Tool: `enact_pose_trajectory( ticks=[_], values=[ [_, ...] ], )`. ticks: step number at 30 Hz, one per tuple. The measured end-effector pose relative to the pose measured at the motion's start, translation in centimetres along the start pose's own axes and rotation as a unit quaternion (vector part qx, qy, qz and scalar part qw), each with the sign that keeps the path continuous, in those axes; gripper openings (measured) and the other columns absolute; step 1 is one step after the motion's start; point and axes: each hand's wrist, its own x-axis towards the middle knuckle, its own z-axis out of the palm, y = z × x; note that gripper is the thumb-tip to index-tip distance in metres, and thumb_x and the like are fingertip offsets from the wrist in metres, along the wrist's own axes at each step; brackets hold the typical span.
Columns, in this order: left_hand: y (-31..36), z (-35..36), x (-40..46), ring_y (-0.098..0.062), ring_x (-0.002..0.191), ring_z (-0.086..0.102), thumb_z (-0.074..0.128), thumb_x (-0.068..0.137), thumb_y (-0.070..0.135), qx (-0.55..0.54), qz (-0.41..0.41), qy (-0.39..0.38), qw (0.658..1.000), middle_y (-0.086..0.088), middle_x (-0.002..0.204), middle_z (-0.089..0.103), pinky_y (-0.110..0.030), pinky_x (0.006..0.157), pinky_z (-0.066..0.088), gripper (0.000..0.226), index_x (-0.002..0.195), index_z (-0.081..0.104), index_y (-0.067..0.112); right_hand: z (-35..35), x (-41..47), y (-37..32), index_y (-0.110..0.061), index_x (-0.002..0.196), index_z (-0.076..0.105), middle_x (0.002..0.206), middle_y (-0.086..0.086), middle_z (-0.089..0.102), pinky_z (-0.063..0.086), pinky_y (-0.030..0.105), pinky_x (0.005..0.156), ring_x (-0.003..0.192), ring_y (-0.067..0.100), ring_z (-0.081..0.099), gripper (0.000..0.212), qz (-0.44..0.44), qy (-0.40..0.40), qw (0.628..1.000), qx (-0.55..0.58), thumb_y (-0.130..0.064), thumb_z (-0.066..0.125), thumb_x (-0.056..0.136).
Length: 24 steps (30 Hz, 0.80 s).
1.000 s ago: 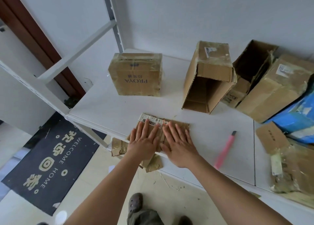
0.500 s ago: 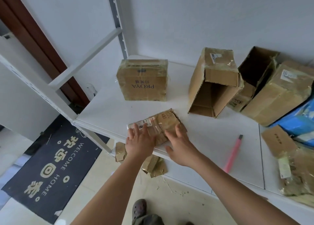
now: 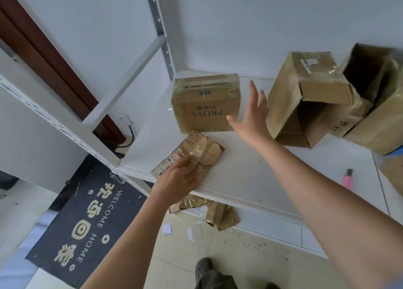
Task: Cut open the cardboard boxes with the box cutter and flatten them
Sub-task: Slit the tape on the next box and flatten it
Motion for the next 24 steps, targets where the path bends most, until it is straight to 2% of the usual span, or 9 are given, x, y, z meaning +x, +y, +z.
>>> enact_pose_trajectory(
  ticks=[2,4,6,7,14,17,20,22,24],
  values=[
    [-0.9,-0.1,0.6,-0.011,0.140,0.036,0.062,0.088,0.055,0.027,-0.015,0.003,1.000,0.023,0.159,0.020,-0.037,0.099,0.047,0.054,0.139,0.050,0.043,0.7,0.0,0.1,-0.033,0.156,0.001,0.160,0.009,0.022,0.028,0.040,0.111,0.142,0.030,0.027,0.092,0.008,0.000,0.999,0.038,-0.018,0.066,0.093],
    [-1.3,-0.4,1.6,-0.014,0.140,0.037,0.060,0.089,0.056,0.049,-0.016,0.014,0.999,0.022,0.160,0.018,-0.036,0.096,0.047,0.053,0.140,0.048,0.044,1.3,0.0,0.4,-0.034,0.156,0.007,0.129,0.009,0.056,0.040,0.028,0.100,0.112,0.016,0.052,0.090,0.004,0.015,0.999,0.050,-0.013,0.067,0.093],
    [-1.6,-1.0,2.7,-0.016,0.141,0.035,0.056,0.092,0.054,0.049,-0.024,0.022,0.998,0.018,0.161,0.017,-0.035,0.096,0.046,0.051,0.141,0.047,0.042,1.8,0.2,0.4,-0.034,0.156,0.016,0.087,0.002,0.059,0.045,0.012,0.078,0.078,0.007,0.055,0.087,0.001,0.033,0.998,0.056,-0.006,0.067,0.091],
    [-1.8,-1.2,3.2,-0.016,0.142,0.034,0.055,0.093,0.054,0.047,-0.031,0.023,0.998,0.017,0.162,0.017,-0.036,0.098,0.045,0.051,0.142,0.047,0.042,2.1,0.4,0.4,-0.035,0.155,0.020,0.080,0.000,0.054,0.044,0.009,0.071,0.072,0.004,0.052,0.086,-0.002,0.033,0.998,0.056,-0.005,0.067,0.090],
    [-2.7,-2.4,5.7,-0.017,0.144,0.031,0.058,0.092,0.050,0.029,-0.055,0.023,0.998,0.014,0.162,0.017,-0.037,0.102,0.042,0.054,0.143,0.046,0.037,3.2,2.1,-0.8,-0.027,0.138,0.046,0.126,0.012,0.040,0.032,0.015,0.087,0.114,0.023,0.049,0.065,-0.032,-0.001,0.999,0.019,-0.024,0.079,0.082],
    [-3.2,-2.9,6.8,-0.018,0.143,0.034,0.058,0.091,0.051,0.024,-0.060,0.022,0.998,0.016,0.162,0.017,-0.037,0.102,0.042,0.056,0.143,0.047,0.037,3.8,3.0,-1.4,-0.013,0.116,0.053,0.156,0.019,0.018,0.018,0.039,0.113,0.150,0.035,0.006,0.054,-0.042,0.013,0.999,-0.007,-0.028,0.085,0.075],
    [-3.6,-3.1,7.6,-0.018,0.142,0.034,0.059,0.090,0.052,0.010,-0.057,0.024,0.998,0.016,0.162,0.017,-0.036,0.104,0.040,0.056,0.143,0.048,0.035,3.5,4.9,-2.0,-0.015,0.098,0.047,0.164,0.016,-0.002,0.007,0.050,0.117,0.150,0.033,-0.019,0.048,-0.030,-0.052,0.997,-0.045,-0.033,0.085,0.073],
    [-3.8,-3.1,7.9,-0.018,0.142,0.034,0.058,0.090,0.052,0.009,-0.050,0.023,0.998,0.016,0.162,0.017,-0.037,0.104,0.040,0.057,0.143,0.047,0.036,3.2,6.3,-2.1,-0.019,0.088,0.044,0.158,0.014,0.014,0.016,0.058,0.117,0.150,0.035,-0.006,0.041,-0.036,-0.070,0.993,-0.083,-0.026,0.082,0.075],
    [-4.0,-3.2,8.1,-0.018,0.142,0.034,0.057,0.089,0.055,0.011,-0.047,0.027,0.998,0.018,0.161,0.016,-0.039,0.102,0.042,0.058,0.144,0.046,0.037,3.0,7.2,-2.0,-0.019,0.083,0.045,0.135,0.006,0.031,0.036,0.043,0.102,0.139,0.035,0.018,0.035,-0.060,-0.035,0.992,-0.106,-0.018,0.078,0.073]
  ],
)
